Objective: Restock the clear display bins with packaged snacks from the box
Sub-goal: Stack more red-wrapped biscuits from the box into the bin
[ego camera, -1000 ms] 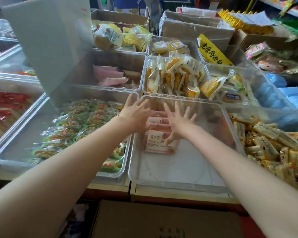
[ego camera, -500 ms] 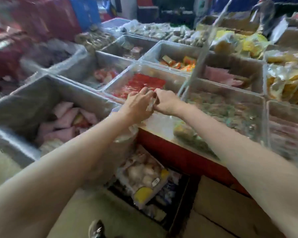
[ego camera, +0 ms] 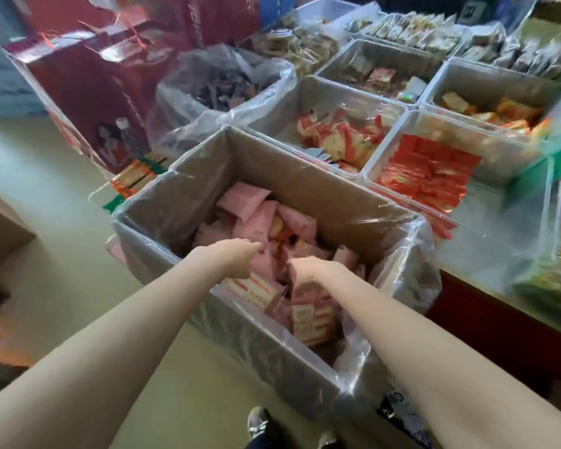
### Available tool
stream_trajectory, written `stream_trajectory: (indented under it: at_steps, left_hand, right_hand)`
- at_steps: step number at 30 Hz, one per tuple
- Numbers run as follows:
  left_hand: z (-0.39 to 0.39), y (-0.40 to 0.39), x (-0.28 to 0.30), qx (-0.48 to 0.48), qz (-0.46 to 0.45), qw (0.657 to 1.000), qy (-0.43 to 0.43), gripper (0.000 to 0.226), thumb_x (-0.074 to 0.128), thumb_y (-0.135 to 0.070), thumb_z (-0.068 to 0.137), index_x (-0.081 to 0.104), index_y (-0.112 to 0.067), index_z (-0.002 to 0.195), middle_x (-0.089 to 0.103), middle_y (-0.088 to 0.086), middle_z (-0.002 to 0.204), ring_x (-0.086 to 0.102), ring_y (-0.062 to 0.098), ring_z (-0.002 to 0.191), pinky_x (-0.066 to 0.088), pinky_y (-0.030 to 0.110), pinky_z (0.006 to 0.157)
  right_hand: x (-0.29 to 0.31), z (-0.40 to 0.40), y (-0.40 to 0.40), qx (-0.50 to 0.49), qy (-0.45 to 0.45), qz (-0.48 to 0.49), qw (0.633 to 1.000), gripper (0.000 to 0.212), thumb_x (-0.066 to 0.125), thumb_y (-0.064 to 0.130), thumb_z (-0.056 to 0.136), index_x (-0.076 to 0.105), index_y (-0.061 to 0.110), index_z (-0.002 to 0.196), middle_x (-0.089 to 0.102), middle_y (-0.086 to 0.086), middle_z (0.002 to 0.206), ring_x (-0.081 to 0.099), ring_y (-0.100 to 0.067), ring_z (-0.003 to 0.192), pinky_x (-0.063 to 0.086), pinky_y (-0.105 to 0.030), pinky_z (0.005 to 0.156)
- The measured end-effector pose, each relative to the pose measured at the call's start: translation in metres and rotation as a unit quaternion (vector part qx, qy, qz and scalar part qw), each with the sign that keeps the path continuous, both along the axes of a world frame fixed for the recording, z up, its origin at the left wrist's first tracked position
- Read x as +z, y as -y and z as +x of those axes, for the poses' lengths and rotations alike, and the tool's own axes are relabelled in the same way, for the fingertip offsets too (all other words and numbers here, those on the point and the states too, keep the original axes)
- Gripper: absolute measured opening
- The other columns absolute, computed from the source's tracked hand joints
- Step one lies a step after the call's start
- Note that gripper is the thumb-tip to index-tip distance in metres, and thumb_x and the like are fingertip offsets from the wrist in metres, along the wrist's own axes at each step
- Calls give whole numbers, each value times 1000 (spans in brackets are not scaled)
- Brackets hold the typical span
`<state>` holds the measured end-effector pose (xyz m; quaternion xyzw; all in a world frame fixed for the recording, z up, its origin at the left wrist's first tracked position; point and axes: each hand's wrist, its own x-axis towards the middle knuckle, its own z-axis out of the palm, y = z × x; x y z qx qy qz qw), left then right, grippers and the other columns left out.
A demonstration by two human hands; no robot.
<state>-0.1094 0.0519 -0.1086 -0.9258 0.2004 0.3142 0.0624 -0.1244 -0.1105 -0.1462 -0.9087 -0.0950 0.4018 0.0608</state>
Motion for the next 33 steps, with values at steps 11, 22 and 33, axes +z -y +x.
stream_trajectory:
  at_steps: [11, 22, 33]
  left_hand:
    - [34, 38, -61, -130, 122, 980, -91, 68, 66, -23, 85, 32, -12, 144, 43, 6, 142, 47, 23, 123, 37, 29, 98]
    - [108, 9, -11, 167, -164, 966, -110, 36, 67, -22, 84, 56, -4, 112, 61, 6, 105, 62, 25, 98, 50, 33, 81]
    - [92, 2, 20, 442, -568, 655, -229, 37, 49, -29, 96, 56, 0, 118, 72, 2, 73, 67, 10, 56, 52, 19, 47]
  right_hand:
    - [-69, 25, 6, -42, 78, -117, 989, 50, 33, 21, 100, 20, 7, 146, 17, -14, 153, 20, -34, 139, 25, -44, 112]
    - [-7, 49, 17, -273, 168, 86, 943, 48, 45, 8, 91, 34, 9, 138, 26, -10, 141, 47, -35, 119, 35, -37, 104]
    - [81, 68, 34, -593, -31, 642, 485, 38, 45, -10, 89, 51, -4, 126, 63, -15, 103, 68, -21, 70, 59, -30, 58]
